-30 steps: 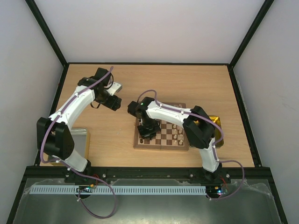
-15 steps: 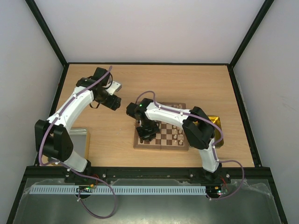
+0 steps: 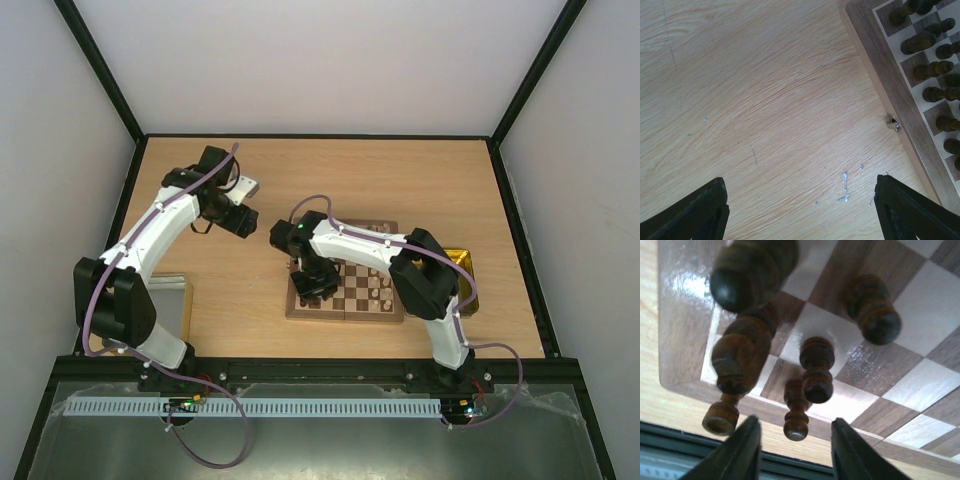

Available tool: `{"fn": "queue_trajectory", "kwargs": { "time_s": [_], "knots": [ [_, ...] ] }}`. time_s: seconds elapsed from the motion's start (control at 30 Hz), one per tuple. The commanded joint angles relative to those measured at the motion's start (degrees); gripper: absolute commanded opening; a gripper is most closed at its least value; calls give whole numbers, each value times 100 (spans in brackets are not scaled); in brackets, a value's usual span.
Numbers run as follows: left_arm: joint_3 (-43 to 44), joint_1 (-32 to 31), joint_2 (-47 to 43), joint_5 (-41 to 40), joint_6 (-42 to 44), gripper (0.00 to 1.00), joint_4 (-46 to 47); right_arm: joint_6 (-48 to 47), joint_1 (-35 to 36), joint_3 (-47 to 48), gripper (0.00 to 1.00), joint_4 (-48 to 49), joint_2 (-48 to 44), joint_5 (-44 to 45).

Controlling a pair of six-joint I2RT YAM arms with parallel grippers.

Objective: Set up the chess pieces on the board
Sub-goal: Place the chess piece on the chessboard, then reset both arms

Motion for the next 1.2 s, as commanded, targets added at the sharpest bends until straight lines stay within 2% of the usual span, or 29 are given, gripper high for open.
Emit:
{"fn": "queue_trajectory", "kwargs": {
  "time_s": [0.0, 0.07, 0.23, 0.3, 0.43, 0.63, 0.73, 1.17],
  "knots": [
    [-54, 25, -161, 123, 3, 80, -54, -32, 49, 236, 43, -123, -116, 161],
    [-44, 31, -165, 176, 25, 80, -101, 63, 50, 251, 48, -169, -286, 312],
    [-54, 28, -215, 163, 36, 80, -125, 306, 50, 125, 51, -282, -801, 605],
    [-52, 32, -235, 163, 38, 80, -137, 408, 57, 39, 58, -250, -995, 696],
    [-9, 25, -260, 166, 89, 80, -211, 616, 54, 23, 66, -317, -1354, 960],
    [-125, -119, -355, 502, 266, 80, -337, 1027, 13, -30, 68, -420, -2231, 1986],
    [-262, -368, -426, 460, 330, 80, -341, 1228, -71, -321, 69, -376, -2705, 2174],
    [-256, -785, -399, 608, 405, 80, -400, 1496, -298, -1459, 70, 390, -4178, 1900]
  ]
}}
